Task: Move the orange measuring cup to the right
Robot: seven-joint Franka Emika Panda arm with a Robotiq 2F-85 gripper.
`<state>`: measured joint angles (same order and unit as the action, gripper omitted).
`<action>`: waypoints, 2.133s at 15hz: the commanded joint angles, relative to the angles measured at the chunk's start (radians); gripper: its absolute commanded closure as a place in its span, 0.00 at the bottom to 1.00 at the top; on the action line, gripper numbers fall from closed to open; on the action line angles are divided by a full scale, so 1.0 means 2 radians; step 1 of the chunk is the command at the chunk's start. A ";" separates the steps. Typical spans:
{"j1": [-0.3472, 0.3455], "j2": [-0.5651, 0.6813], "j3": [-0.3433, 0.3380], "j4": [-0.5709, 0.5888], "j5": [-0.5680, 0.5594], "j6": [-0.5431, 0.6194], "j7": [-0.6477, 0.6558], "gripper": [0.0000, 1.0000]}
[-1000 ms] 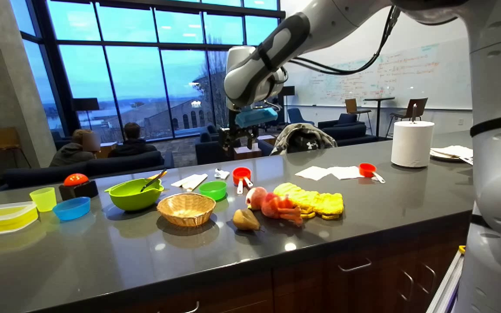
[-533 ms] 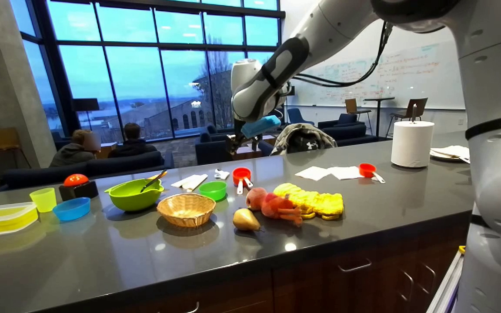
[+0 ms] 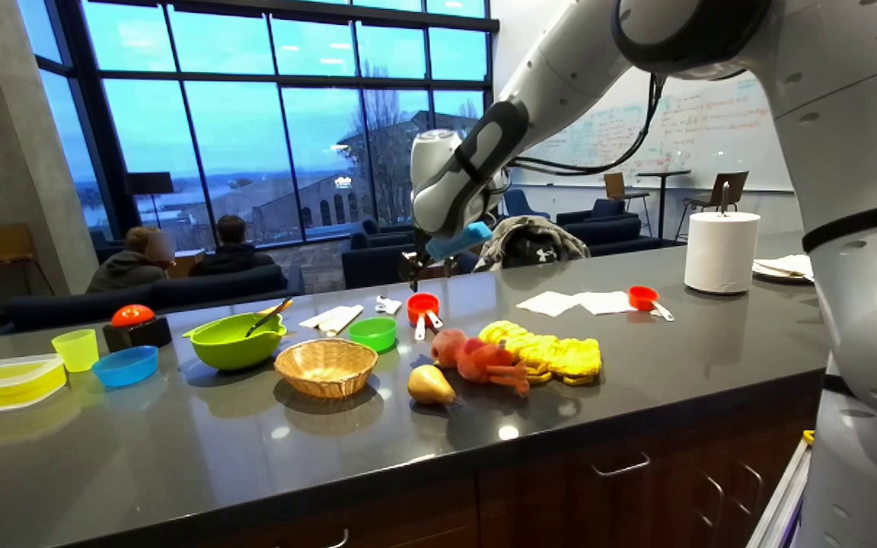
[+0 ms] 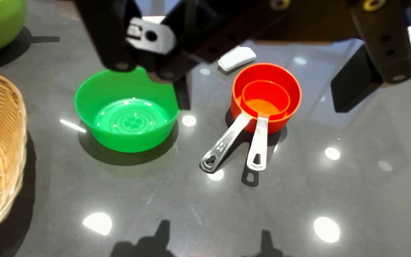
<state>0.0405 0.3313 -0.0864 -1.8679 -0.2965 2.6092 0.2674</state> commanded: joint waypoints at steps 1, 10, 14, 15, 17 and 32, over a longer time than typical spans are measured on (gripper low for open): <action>0.014 0.026 -0.018 0.022 -0.014 0.013 0.012 0.00; 0.028 0.064 -0.049 0.048 -0.023 0.021 0.018 0.00; 0.028 0.084 -0.048 0.062 -0.011 0.024 0.015 0.00; 0.029 0.091 -0.048 0.067 -0.011 0.021 0.016 0.00; 0.032 0.101 -0.050 0.075 -0.011 0.020 0.017 0.00; 0.037 0.129 -0.062 0.089 -0.012 0.031 0.018 0.00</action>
<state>0.0949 0.5838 -0.1860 -1.6895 -0.3099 2.6486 0.2844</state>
